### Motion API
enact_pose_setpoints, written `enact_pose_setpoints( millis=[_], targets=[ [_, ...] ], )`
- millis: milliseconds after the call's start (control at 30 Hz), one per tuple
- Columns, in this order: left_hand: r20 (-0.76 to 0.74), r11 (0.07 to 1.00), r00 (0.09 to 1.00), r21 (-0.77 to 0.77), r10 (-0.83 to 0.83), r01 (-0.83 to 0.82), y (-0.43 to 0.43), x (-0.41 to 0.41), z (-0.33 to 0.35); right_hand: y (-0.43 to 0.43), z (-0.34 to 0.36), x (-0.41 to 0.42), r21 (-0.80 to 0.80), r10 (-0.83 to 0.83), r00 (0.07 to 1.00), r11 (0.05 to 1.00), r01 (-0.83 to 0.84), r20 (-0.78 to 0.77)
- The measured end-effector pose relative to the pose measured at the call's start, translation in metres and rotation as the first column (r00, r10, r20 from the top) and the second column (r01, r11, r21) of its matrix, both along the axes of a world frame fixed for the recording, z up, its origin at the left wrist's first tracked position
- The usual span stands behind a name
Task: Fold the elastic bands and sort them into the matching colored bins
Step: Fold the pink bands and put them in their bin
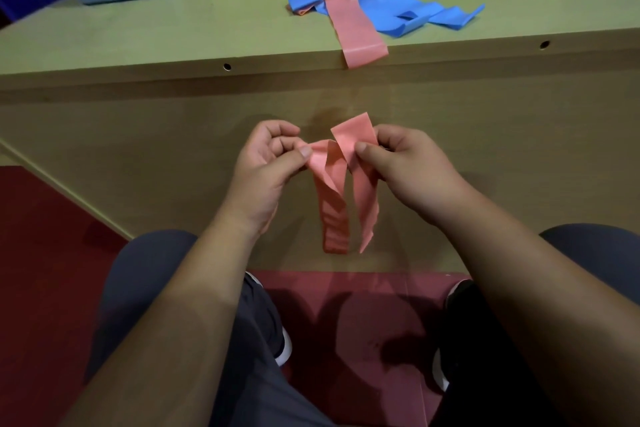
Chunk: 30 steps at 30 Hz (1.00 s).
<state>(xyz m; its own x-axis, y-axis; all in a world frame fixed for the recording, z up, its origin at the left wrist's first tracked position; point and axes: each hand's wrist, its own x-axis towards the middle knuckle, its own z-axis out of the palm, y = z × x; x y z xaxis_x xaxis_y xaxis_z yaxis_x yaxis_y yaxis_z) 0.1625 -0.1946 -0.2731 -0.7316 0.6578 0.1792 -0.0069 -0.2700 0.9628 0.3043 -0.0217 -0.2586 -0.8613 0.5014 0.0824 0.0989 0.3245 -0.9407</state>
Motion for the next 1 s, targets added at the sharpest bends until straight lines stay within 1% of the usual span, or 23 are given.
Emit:
enact_pose_setpoints(
  millis=[67, 133, 200, 300, 400, 500, 600, 700, 900, 1000],
  targets=[
    [-0.009, 1.000, 1.000, -0.005, -0.026, 0.026, -0.001, 0.001, 0.001, 0.001, -0.001, 0.000, -0.075, 0.032, 0.999, 0.997, -0.034, -0.022],
    [0.017, 0.998, 0.998, -0.006, -0.058, 0.059, -0.002, 0.001, 0.003, 0.001, -0.001, 0.000, -0.133, 0.072, 0.997, 0.988, -0.076, -0.039],
    [0.053, 0.997, 0.995, 0.011, -0.080, 0.080, -0.003, 0.001, 0.004, 0.001, 0.000, 0.000, -0.232, 0.101, 0.992, 0.966, -0.116, -0.072],
    [0.092, 0.994, 0.990, 0.049, -0.105, 0.101, -0.005, 0.001, 0.007, -0.001, 0.000, 0.000, -0.431, 0.123, 0.983, 0.886, -0.170, -0.136],
    [0.107, 0.987, 0.984, 0.078, -0.145, 0.137, -0.007, 0.000, 0.009, -0.001, 0.001, 0.000, -0.549, 0.156, 0.975, 0.807, -0.218, -0.158],
    [0.088, 0.983, 0.981, 0.071, -0.176, 0.170, -0.009, -0.001, 0.009, 0.001, 0.001, 0.000, -0.635, 0.189, 0.963, 0.724, -0.268, -0.191],
    [0.061, 0.980, 0.979, 0.060, -0.193, 0.189, -0.012, -0.001, 0.009, 0.003, 0.000, -0.003, -0.691, 0.213, 0.958, 0.664, -0.286, -0.191],
    [0.033, 0.983, 0.983, 0.034, -0.180, 0.178, -0.013, -0.001, 0.010, 0.004, -0.004, -0.006, -0.705, 0.253, 0.950, 0.640, -0.305, -0.181],
    [-0.025, 0.985, 0.985, -0.023, -0.173, 0.173, -0.017, -0.003, 0.008, 0.007, -0.002, -0.006, -0.702, 0.279, 0.936, 0.622, -0.347, -0.215],
    [-0.015, 0.982, 0.982, -0.027, -0.187, 0.187, -0.017, -0.001, 0.009, 0.006, -0.003, -0.007, -0.655, 0.298, 0.937, 0.673, -0.343, -0.184]
  ],
)
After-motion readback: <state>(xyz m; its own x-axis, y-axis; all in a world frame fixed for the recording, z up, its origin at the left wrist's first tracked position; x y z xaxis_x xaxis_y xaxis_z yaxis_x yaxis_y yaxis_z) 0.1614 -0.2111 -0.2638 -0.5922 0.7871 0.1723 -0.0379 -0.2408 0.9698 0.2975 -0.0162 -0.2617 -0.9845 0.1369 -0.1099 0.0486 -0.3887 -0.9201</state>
